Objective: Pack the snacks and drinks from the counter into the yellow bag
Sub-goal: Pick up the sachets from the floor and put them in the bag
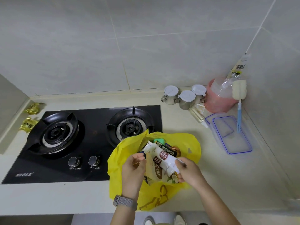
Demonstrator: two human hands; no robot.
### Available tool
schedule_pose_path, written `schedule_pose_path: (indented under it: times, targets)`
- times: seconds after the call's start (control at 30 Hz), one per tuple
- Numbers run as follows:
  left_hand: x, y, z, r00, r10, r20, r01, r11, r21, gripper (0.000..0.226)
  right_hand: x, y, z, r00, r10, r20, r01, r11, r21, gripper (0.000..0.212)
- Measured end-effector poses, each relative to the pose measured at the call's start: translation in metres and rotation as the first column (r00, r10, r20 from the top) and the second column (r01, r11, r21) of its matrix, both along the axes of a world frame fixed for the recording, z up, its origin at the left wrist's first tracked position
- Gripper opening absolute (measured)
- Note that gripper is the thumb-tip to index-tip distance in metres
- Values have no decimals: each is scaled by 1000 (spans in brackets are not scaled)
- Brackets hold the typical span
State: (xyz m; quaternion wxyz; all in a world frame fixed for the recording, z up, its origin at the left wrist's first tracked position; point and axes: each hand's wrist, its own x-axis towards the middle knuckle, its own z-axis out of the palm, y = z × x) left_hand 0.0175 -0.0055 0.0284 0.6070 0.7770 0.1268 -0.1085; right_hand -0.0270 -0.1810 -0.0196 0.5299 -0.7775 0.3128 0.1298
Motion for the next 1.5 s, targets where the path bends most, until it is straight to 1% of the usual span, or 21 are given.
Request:
schedule_pose_path:
  times: [0.07, 0.1, 0.17, 0.23, 0.33, 0.37, 0.43, 0.5, 0.57, 0.63, 0.67, 0.7, 0.77, 0.83, 0.9, 0.97, 1.03, 1.17, 1.27, 1.4, 1.5]
  targets:
    - [0, 2, 4, 984, 26, 176, -57, 984, 168, 14, -1, 10, -8, 1000, 14, -22, -11, 989, 149, 31]
    - [0, 3, 6, 962, 31, 270, -104, 960, 262, 17, -1, 12, -13, 997, 64, -45, -56, 988, 146, 39]
    - [2, 9, 6, 920, 18, 392, -197, 885, 421, 25, -2, 10, -18, 986, 142, -89, -139, 989, 43, 46]
    - [5, 18, -1, 900, 0, 435, -272, 781, 562, 42, -3, 3, -20, 994, 110, -27, -112, 992, -59, 34]
    - [6, 26, -10, 931, 43, 363, -300, 657, 692, 71, 1, -16, -14, 969, -41, 245, 99, 969, -226, 22]
    - [6, 29, -13, 949, 74, 307, -279, 650, 707, 80, 6, -24, -12, 942, -68, 328, 178, 932, -316, 26]
    - [8, 38, -21, 990, 108, 93, -143, 705, 695, 88, 19, -40, -11, 905, -42, 423, 281, 806, -520, 44]
    - [11, 49, -32, 993, 62, -102, 14, 790, 613, 71, 33, -52, -3, 917, -75, 391, 309, 753, -581, 71]
    - [12, 55, -36, 992, 5, -128, 73, 800, 596, 32, 44, -59, 2, 964, -81, 254, 219, 785, -580, 94]
    - [14, 57, -38, 995, -13, -97, 64, 833, 550, 39, 51, -64, -5, 998, 33, 44, -2, 818, -575, 99]
    - [14, 56, -37, 995, -1, -103, 50, 874, 483, 41, 53, -65, -9, 995, 95, -43, -103, 838, -536, 89]
    - [15, 55, -35, 993, 17, -117, 33, 910, 413, 40, 53, -65, -14, 982, 163, -98, -190, 859, -475, 71]
    - [17, 53, -31, 985, 28, -171, 24, 953, 301, 33, 51, -62, -19, 977, 202, -75, -215, 900, -379, 23]
    - [19, 48, -28, 976, 29, -218, 23, 972, 235, 29, 49, -58, -16, 994, 103, -23, -105, 968, -227, 32]
    - [19, 41, -22, 966, 28, -257, 18, 984, 177, 27, 48, -53, -11, 994, -108, 32, 107, 993, 48, 32]
    - [18, 30, -15, 962, -2, -272, 32, 994, 106, 25, 47, -52, -3, 954, -293, 69, 265, 927, 267, 29]
    - [18, 16, -5, 965, -40, -258, 56, 997, 55, 27, 44, -56, 8, 909, -405, 102, 341, 861, 378, 31]
    - [24, -3, 11, 971, -118, -209, 131, 990, 49, 27, 36, -69, 31, 838, -527, 143, 409, 779, 475, 34]
    - [29, -12, 25, 973, -179, -148, 176, 984, -32, 20, 26, -76, 44, 782, -599, 172, 448, 732, 513, 37]
    - [33, -15, 46, 971, -237, -21, 228, 953, -197, 19, 7, -74, 58, 744, -618, 255, 411, 723, 555, 37]
    - [36, -4, 55, 977, -213, 23, 212, 945, -251, 21, -2, -75, 62, 697, -645, 315, 413, 719, 559, 35]
